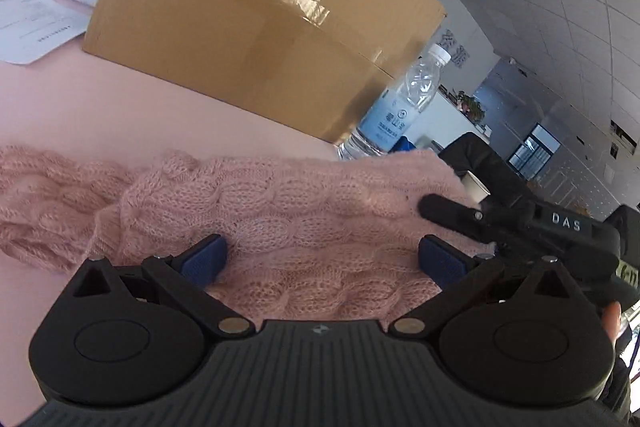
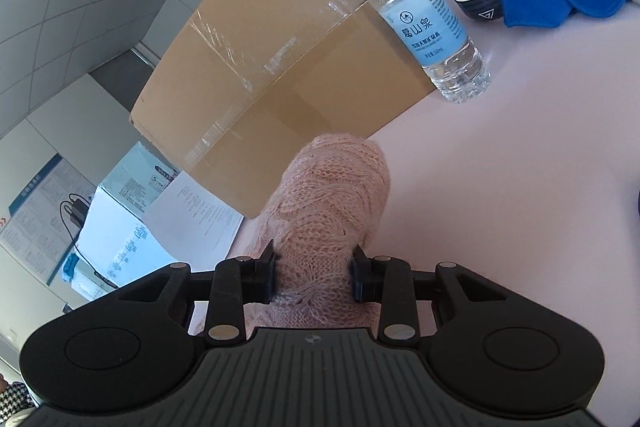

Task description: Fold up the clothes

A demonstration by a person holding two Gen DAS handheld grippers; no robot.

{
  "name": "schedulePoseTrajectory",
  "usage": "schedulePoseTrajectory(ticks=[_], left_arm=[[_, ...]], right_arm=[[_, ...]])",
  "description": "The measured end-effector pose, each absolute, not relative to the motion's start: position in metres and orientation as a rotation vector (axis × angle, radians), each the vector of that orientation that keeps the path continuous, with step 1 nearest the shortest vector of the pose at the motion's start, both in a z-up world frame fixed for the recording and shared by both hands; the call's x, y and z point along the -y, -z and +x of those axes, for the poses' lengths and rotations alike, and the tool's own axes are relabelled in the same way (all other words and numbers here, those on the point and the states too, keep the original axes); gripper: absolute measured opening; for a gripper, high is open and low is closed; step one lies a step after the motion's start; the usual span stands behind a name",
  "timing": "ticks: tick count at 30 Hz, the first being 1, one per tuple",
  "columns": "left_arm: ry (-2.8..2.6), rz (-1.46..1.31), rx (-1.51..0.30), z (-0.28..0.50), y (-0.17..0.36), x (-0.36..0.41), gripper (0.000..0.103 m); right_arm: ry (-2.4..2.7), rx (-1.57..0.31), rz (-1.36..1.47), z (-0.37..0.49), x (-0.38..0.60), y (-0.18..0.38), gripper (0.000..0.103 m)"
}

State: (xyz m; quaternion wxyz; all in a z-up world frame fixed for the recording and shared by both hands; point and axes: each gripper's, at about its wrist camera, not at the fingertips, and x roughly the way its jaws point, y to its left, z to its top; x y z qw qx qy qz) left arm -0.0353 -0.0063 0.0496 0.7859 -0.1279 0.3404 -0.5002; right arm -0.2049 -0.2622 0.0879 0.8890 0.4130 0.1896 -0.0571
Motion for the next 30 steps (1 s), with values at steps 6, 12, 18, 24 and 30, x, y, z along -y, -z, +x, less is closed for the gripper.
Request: schedulePoseTrajectory(ticks=[6,12,18,24,30], left_arm=[[1.071,-0.183,-0.721,-0.04,-0.047,0.013,0.103],[0.99,-0.055,-0.678,-0.055,-0.049,0.02,0.103],[0.957,0.026,-0.624,-0.06,-0.046,0.025,0.103],[0.992,0.109,-0.589,-0.067,-0.047,0.023,0.103],[0.949,0.252,-0.515,-0.085,-0.039,0.033,0.103]], right_arm=[[0.111,-0.441,0.819,-0.184,0.261,-0.106,0.03],[0.114,-0.485,0.708,-0.16,0.241,-0.127,0.026],[0.127,-0.567,0.615,-0.137,0.223,-0.151,0.023],[0.126,-0.6,0.542,-0.114,0.207,-0.178,0.02],[0.077,-0.636,0.4,-0.094,0.163,-0.199,0.02]])
